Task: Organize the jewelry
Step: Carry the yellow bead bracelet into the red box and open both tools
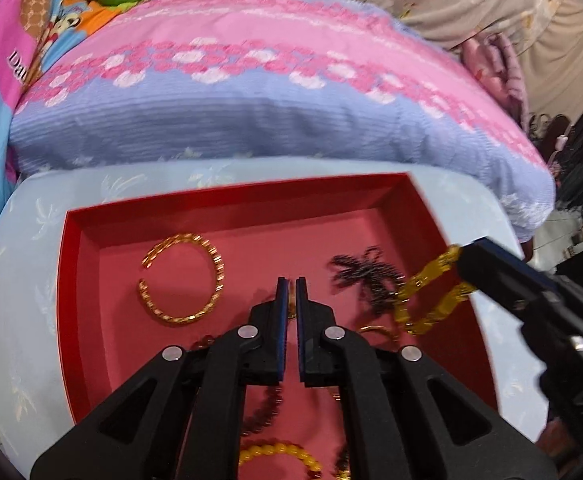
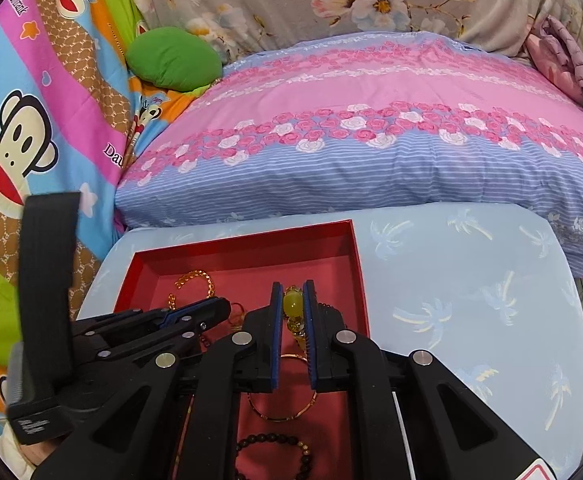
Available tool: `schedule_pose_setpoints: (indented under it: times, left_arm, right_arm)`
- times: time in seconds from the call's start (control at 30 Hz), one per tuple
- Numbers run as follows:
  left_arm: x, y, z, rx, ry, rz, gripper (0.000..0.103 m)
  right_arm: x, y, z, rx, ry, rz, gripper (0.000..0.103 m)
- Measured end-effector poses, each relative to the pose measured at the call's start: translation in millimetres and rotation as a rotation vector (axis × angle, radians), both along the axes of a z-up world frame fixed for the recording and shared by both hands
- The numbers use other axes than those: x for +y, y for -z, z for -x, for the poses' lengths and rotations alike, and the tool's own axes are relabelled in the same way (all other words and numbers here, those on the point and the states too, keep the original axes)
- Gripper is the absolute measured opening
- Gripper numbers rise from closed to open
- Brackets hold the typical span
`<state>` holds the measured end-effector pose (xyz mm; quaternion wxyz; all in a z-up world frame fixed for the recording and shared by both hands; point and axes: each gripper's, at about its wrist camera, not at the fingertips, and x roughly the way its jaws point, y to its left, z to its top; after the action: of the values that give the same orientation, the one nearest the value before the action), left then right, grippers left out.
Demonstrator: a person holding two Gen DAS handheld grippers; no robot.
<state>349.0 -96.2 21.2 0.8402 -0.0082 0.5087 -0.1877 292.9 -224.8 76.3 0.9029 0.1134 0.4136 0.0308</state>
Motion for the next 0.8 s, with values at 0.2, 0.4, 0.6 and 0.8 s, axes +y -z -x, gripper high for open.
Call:
schedule_pose_setpoints:
  times: [0.2, 0.4, 0.6, 0.8]
  left_arm:
    - [23.5, 5.8, -1.3, -0.003, -0.085, -0.037, 0.036]
    - [39.8, -3.6, 8.6, -0.084, -0.138, -0.113, 0.037]
    - [44.7, -7.4, 17.7, -0.121, -0.155, -0.150, 0.043]
    - [43.0, -11.1, 22.1, -0.134, -0.156, -0.148, 0.044]
  right_arm:
    - [13.5, -0.1, -9.6, -0.006, -0.039, -0.041, 0.010]
    - [23.4, 13.2, -17.4, 0.021, -0.041, -0.055, 0.010]
    - [20.8, 27.9, -11.8, 0.052, -0.014, -0.039, 0.012]
    - [19.8, 24.4, -2.0, 0.033, -0.008, -0.017, 0.013]
